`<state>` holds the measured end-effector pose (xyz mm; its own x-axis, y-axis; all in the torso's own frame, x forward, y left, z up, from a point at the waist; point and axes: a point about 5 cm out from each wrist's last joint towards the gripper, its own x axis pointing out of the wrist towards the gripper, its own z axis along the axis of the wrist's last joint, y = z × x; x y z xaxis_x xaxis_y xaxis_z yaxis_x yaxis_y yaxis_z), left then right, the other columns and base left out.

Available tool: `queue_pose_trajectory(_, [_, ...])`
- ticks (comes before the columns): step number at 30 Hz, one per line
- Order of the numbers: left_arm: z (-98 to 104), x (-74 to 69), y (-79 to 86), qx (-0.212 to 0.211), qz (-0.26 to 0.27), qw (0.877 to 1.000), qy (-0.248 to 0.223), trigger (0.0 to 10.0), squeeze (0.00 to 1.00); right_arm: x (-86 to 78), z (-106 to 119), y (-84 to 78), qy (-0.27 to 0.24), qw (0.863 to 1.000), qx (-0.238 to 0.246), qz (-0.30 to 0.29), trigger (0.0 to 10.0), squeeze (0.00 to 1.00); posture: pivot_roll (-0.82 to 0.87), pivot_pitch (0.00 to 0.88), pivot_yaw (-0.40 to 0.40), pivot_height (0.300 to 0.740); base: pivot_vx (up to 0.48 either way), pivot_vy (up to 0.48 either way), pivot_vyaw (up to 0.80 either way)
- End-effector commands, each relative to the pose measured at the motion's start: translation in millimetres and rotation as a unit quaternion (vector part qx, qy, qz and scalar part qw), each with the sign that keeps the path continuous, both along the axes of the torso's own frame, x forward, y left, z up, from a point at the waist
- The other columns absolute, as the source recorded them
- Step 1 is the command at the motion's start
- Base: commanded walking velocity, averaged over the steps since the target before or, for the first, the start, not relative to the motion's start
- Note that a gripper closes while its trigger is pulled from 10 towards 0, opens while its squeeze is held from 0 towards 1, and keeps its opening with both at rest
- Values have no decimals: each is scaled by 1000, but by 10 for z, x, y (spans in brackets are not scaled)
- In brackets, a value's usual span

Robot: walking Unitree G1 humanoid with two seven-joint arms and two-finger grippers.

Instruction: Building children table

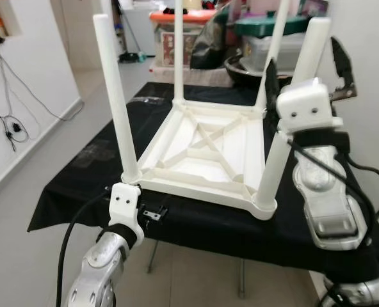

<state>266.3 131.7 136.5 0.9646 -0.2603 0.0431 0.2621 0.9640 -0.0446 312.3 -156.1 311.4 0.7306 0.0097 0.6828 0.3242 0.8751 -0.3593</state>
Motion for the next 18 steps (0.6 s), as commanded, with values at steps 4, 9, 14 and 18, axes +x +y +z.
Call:
queue_pose_trajectory(4, [-40,16,7,2,1,1000,10,10000,0,102,6,51,21,999,29,25,10000,0,54,0,-40,740,0,0,0])
queue_pose_trajectory(9, [-55,19,-2,2,0,1000,12,10000,0,215,83,-46,24,996,78,19,10000,0,54,0,-46,740,0,0,0])
queue_pose_trajectory(14, [-65,21,-17,-1,-1,1000,13,10000,0,297,309,-226,4,994,111,5,2745,0,46,0,-51,740,0,0,0])
queue_pose_trajectory(18, [-69,23,-26,-2,-2,1000,13,10000,0,315,374,-315,3,988,152,15,0,0,47,0,-56,740,0,0,0])
